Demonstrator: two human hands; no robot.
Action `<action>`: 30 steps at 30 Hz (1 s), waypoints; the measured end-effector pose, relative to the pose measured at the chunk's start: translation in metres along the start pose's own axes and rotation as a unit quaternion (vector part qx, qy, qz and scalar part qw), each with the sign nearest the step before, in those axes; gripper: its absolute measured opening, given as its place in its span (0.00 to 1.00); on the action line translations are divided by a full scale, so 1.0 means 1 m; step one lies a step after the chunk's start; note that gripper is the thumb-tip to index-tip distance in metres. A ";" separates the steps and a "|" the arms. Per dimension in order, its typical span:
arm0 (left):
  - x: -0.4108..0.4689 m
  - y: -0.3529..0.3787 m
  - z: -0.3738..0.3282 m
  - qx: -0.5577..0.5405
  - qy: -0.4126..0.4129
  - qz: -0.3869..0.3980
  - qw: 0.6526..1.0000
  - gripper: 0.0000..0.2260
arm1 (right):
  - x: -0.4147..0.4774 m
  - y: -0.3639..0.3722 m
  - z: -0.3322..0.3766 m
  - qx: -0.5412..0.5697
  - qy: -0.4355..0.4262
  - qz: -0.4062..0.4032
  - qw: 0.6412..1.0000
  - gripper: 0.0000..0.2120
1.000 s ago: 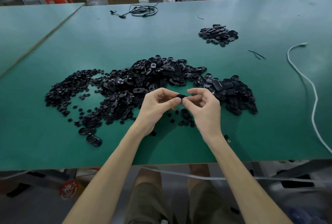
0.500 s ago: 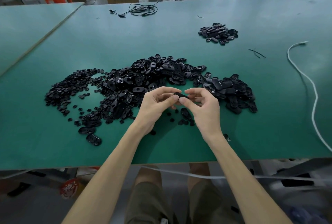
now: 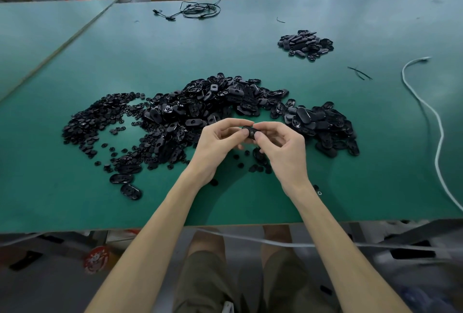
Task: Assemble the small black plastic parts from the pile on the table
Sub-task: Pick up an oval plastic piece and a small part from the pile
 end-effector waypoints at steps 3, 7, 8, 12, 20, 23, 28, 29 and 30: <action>-0.001 0.000 0.001 0.012 -0.002 0.002 1.000 0.07 | 0.001 -0.002 -0.001 0.008 0.000 -0.010 1.000 0.07; -0.001 0.001 0.005 0.026 -0.010 0.006 1.000 0.06 | 0.002 -0.009 -0.004 0.048 0.008 -0.028 0.998 0.05; -0.001 0.001 0.004 0.024 -0.009 0.008 1.000 0.07 | 0.002 -0.010 -0.004 0.053 0.010 -0.030 0.998 0.05; 0.000 0.003 0.003 0.019 -0.007 0.015 1.000 0.07 | 0.003 -0.010 -0.005 0.063 0.014 -0.032 0.997 0.04; 0.000 0.004 0.002 0.036 -0.010 0.019 0.999 0.06 | 0.003 -0.007 -0.004 0.061 0.009 -0.016 0.998 0.04; 0.000 0.005 0.001 0.045 -0.009 0.020 0.999 0.06 | 0.002 -0.004 -0.001 0.062 -0.002 0.000 0.998 0.04; -0.001 0.004 0.001 0.057 -0.013 0.018 0.998 0.05 | 0.000 -0.002 0.002 0.062 -0.009 0.013 0.998 0.06; 0.000 0.004 0.001 0.060 -0.013 0.017 0.998 0.05 | 0.000 -0.002 0.003 0.062 -0.011 0.015 0.998 0.06; 0.000 0.004 0.000 0.062 -0.013 0.017 0.998 0.05 | 0.000 -0.002 0.003 0.062 -0.012 0.017 0.998 0.06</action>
Point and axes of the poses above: each hand's wrist, its own x-axis towards the middle knuckle, its own y-axis out of the palm, z = x × y, the point moved 10 cm from there along x, towards the middle knuckle, and after that the axes turned 15 degrees about y, right-handed, at the moved point
